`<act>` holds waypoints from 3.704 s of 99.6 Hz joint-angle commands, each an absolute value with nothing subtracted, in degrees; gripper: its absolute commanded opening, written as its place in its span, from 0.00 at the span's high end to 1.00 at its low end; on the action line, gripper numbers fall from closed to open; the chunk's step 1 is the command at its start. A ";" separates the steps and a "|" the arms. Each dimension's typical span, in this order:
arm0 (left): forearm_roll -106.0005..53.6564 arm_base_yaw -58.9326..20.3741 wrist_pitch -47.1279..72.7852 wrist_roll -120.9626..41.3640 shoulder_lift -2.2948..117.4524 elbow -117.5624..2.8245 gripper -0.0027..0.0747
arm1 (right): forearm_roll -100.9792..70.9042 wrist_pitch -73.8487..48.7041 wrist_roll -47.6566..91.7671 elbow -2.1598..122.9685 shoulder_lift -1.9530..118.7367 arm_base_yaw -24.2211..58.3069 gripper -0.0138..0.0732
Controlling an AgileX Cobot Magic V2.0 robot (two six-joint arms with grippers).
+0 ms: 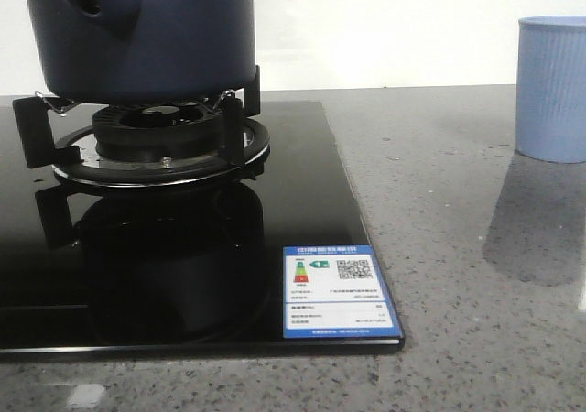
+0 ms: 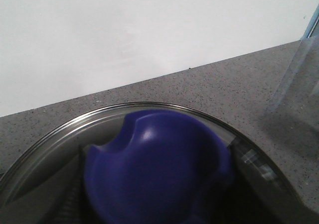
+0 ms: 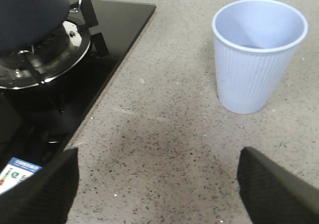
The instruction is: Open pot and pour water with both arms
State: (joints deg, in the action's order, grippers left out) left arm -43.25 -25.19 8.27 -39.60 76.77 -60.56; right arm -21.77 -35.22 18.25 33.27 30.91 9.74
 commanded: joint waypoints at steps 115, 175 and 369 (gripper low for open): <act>-44.29 -13.84 5.44 -39.25 58.82 -62.62 0.55 | -19.08 22.03 12.23 27.95 70.89 9.92 0.19; -44.29 -13.84 5.52 -39.25 58.82 -62.62 0.54 | -8.57 35.65 1.33 27.95 78.99 10.01 0.36; -43.24 -13.73 2.36 -39.25 58.82 -62.62 0.54 | 41.30 -28.48 8.69 86.01 89.25 40.33 0.52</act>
State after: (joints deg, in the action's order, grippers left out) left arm -42.73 -13.95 7.54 -39.50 60.29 -60.45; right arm 32.58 -32.06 8.23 83.30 91.32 38.94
